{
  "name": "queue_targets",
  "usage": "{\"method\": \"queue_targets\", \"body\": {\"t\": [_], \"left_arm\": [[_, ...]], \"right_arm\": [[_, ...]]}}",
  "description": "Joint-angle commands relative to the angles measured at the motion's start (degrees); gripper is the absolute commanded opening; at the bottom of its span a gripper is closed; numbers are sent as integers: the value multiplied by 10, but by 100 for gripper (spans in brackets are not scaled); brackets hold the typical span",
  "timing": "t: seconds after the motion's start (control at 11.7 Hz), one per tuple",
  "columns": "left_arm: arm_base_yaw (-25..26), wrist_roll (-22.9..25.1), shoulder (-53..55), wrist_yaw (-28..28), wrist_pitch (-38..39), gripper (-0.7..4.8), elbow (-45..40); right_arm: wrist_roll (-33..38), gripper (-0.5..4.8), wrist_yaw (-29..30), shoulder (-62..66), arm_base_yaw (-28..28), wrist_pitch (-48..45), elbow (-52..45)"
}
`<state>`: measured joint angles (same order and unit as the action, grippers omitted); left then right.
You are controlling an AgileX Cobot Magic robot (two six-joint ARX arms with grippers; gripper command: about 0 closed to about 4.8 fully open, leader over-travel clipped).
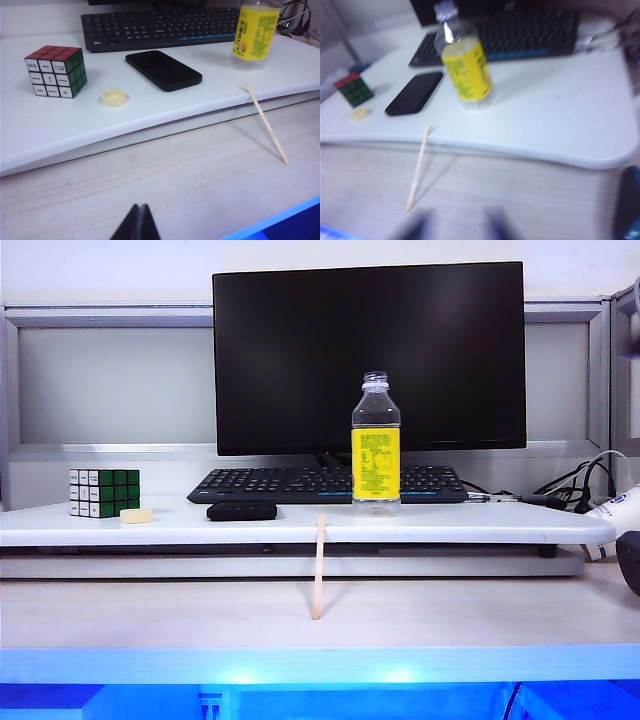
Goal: Grab a stick from the table and stick it in a plastic bottle.
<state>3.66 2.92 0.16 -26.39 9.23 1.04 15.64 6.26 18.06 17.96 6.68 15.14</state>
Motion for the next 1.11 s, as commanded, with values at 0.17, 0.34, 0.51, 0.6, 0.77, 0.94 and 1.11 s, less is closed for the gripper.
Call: {"method": "queue_targets", "body": {"t": [0.17, 0.34, 0.51, 0.6, 0.77, 0.94, 1.11], "left_arm": [[-1, 1, 0, -9, 7, -6, 2], [-1, 1, 0, -25, 8, -6, 2], [-1, 1, 0, -45, 10, -6, 3], [-1, 1, 0, -45, 10, -6, 3], [-1, 1, 0, -45, 10, -6, 3], [-1, 1, 0, -45, 10, -6, 3], [-1, 1, 0, -45, 10, -6, 3]], "right_arm": [[89, 466, 71, 298, 75, -81, 133], [117, 479, 132, 490, 89, -98, 210], [161, 479, 158, 596, 98, -176, 221], [161, 479, 157, 613, 104, -178, 229], [161, 479, 153, 648, 119, -176, 253], [161, 479, 142, 769, 128, -176, 333], [161, 479, 128, 894, 135, -174, 423]]}}
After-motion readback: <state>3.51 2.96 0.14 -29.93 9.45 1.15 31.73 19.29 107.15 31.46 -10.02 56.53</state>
